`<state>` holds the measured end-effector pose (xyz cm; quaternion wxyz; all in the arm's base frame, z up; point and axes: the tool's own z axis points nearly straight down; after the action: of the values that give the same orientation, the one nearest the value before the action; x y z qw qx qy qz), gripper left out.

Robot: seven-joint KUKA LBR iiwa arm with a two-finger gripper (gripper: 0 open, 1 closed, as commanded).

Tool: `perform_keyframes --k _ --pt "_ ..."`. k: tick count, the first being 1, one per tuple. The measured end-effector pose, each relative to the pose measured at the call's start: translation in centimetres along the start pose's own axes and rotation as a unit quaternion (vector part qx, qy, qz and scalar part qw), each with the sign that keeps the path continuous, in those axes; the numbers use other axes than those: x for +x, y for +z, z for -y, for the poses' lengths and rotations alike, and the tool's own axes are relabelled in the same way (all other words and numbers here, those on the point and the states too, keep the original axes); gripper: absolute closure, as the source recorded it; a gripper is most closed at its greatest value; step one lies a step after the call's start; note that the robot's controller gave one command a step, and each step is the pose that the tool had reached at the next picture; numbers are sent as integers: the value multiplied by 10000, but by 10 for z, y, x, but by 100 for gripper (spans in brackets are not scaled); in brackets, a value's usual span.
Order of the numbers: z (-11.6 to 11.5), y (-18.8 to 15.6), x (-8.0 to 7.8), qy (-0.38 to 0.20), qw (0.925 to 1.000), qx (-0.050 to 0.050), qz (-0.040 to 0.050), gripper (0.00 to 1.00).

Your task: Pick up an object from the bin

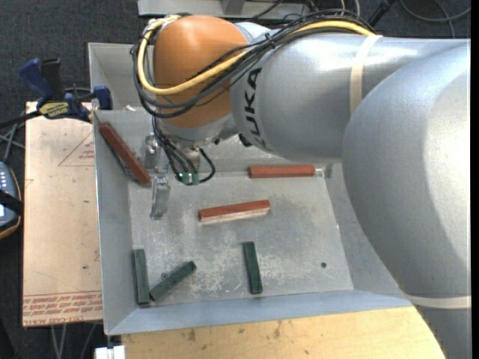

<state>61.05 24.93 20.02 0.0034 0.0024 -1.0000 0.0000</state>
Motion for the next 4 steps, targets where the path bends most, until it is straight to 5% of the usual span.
perform_keyframes --k 1,2,4 --pt "1 -5 -2 18 10000 -9 41 0" --pt "4 44 -25 -425 9991 -14 70 0" --pt "10 92 -3 736 9973 -6 32 0"
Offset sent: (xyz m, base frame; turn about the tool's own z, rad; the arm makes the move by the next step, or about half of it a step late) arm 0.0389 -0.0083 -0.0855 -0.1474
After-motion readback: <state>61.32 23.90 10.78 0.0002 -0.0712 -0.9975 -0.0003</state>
